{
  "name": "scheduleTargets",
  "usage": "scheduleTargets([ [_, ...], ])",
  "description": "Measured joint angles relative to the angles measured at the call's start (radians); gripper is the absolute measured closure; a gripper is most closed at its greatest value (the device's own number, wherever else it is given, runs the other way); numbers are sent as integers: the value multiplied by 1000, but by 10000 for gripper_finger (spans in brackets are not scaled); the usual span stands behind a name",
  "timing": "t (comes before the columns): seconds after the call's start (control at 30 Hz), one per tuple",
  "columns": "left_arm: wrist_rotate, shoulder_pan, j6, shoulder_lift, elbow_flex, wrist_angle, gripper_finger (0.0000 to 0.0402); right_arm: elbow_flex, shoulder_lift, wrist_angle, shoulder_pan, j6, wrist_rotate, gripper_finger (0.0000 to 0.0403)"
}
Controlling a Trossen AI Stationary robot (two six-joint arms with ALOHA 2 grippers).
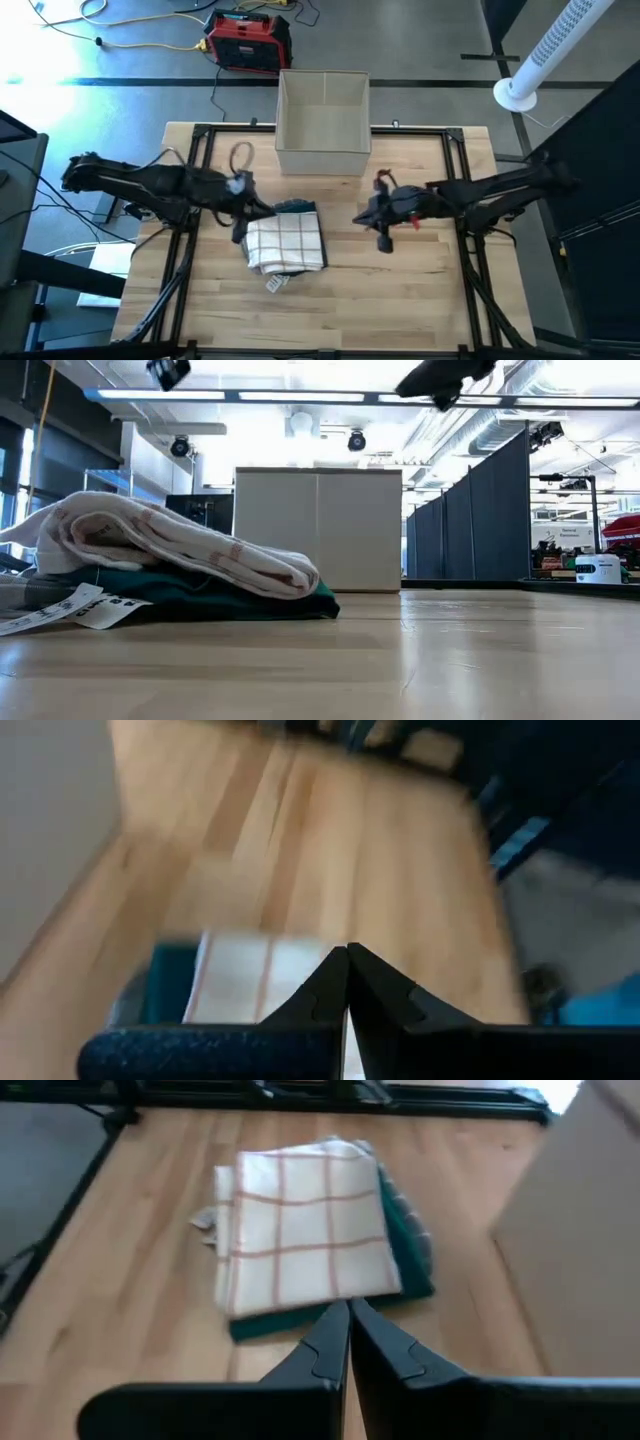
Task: Fold towel
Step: Return to Home Position
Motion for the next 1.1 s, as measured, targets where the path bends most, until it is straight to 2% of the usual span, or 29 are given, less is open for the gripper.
scheduleTargets([
  [0.2,-3,-8,-102,-61,0,99,402,0,-99,-68,7,47,42,403],
  [0.3,-4,-9,-111,-66,0,103,402,0,-122,-70,8,120,35,403],
  [0.4,-55,-3,-40,-65,0,101,402,0,-149,-70,9,146,31,403],
  [0.5,-89,-5,69,-67,-28,124,402,0,-188,-69,41,52,22,403],
  [0.63,-48,-13,144,-96,-103,205,402,-1,-260,-75,101,-44,12,403],
  [0.8,-50,-12,187,-170,-233,240,402,-2,-348,-194,161,-101,5,402],
  [0.87,-44,-12,221,-214,-287,268,402,-2,-385,-212,173,-168,-59,402],
  [0.97,26,-12,245,-284,-383,375,402,-7,-434,-206,173,-239,-190,402],
  [1.1,83,-13,243,-353,-494,565,402,-100,-501,-119,147,-233,-200,402],
])
